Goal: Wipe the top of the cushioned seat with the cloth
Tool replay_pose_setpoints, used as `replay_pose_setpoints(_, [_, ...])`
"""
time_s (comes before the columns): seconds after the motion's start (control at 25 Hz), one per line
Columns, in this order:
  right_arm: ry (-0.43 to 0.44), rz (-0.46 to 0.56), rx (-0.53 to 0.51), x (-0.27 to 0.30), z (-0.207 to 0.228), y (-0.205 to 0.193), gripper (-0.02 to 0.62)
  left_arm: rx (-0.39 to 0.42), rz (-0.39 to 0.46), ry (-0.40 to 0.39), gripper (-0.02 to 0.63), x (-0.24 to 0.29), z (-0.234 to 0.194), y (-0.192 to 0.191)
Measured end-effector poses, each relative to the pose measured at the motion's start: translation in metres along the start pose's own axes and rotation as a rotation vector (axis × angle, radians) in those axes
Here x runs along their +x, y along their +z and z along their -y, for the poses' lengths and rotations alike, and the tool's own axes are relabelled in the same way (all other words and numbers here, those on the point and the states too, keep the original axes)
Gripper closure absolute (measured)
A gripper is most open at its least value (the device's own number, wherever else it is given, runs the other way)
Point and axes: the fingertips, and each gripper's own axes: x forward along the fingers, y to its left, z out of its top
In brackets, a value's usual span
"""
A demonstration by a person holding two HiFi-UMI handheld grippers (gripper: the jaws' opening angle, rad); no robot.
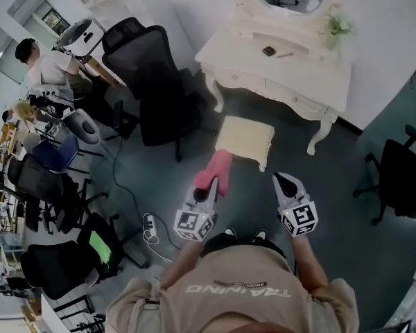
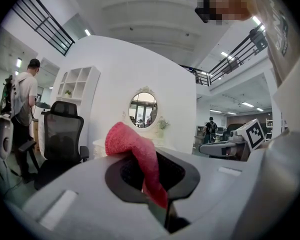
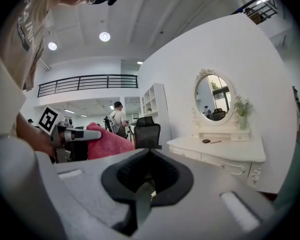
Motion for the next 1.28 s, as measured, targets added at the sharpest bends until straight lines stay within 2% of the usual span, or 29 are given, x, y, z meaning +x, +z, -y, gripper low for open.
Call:
replay_pose_setpoints(0.24, [-0.014, -0.003, -0.020, 0.051, -0.018, 0.007, 0.592, 0.024, 0.004, -0.040, 0.574, 0.011, -0.048, 0.003])
replay_pose_setpoints(0.72, [-0.112, 0.008, -0.070, 0.135, -0.064, 0.034, 0.591, 0.040, 0.023, -0.151, 0.575, 0.033, -0.160, 0.021])
replay_pose_setpoints(1.0, [-0.129, -0.010, -0.088, 0.172, -0.076, 0.036, 0.592, 0.056, 0.027, -0.183, 0.575, 0.044, -0.193, 0.022])
replay_pose_setpoints(1.28, [-0.130, -0.019, -0.094, 0.193, -0.060, 0.037, 0.592, 0.032, 0.014, -0.171, 0.574, 0.062, -0.206, 0.014])
